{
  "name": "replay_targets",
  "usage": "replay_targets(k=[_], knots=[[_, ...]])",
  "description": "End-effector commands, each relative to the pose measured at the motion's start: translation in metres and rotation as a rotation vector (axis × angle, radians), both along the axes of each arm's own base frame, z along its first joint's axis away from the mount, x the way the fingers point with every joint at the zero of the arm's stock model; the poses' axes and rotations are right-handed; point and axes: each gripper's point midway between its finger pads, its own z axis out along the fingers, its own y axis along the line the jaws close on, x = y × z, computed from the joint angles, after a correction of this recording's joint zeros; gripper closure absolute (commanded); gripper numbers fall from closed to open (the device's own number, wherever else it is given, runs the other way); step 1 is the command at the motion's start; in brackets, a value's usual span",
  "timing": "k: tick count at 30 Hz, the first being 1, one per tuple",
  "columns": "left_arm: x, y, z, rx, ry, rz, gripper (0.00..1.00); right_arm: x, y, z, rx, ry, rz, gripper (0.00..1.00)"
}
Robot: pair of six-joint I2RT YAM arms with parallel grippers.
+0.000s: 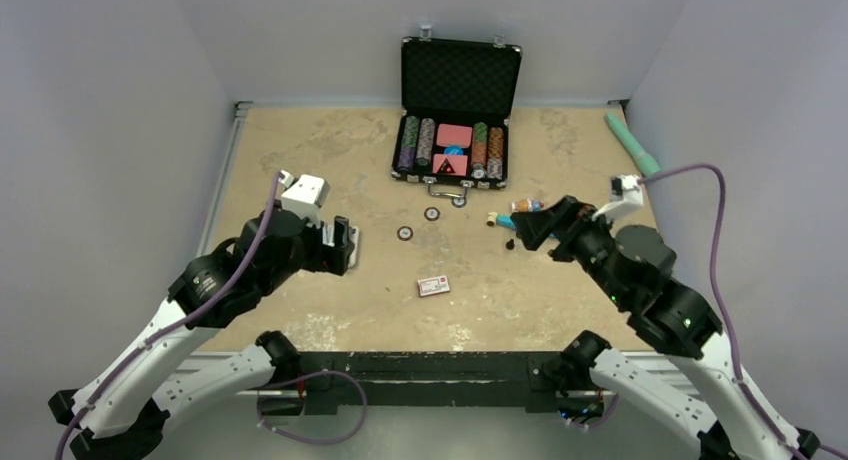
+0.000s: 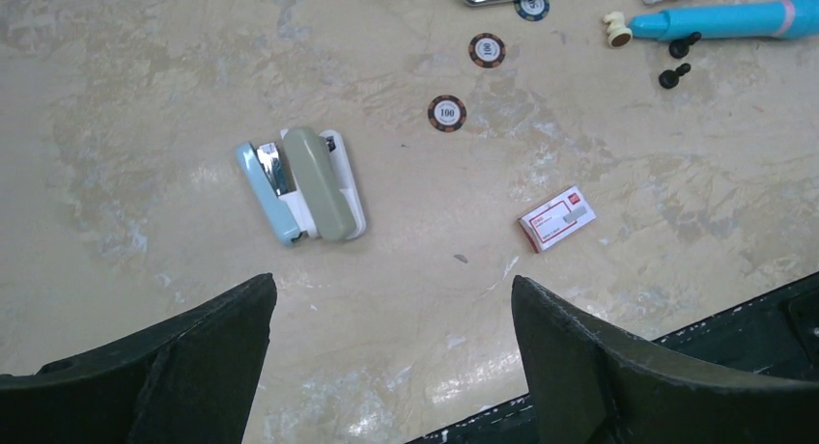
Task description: Unload the staples from the stapler
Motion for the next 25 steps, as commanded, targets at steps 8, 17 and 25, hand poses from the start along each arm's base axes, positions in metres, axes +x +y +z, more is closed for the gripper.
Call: replay_targets(k=[8,17,25], knots=[[-0.014,0.027,-0.03,-0.007,0.003,0.082,0.05,-0.03,-0.056,-0.009,0.193,-0.017,-0.191,0.01],[-0.007,0.025,-0.034,0.027,-0.006,0.078,0.05,-0.04,-0.068,-0.012,0.272,-0.018,-0.228,0.01],[0.001,0.017,-0.034,0.038,-0.019,0.064,0.05,-0.032,-0.078,-0.012,0.271,-0.003,-0.309,0.01]])
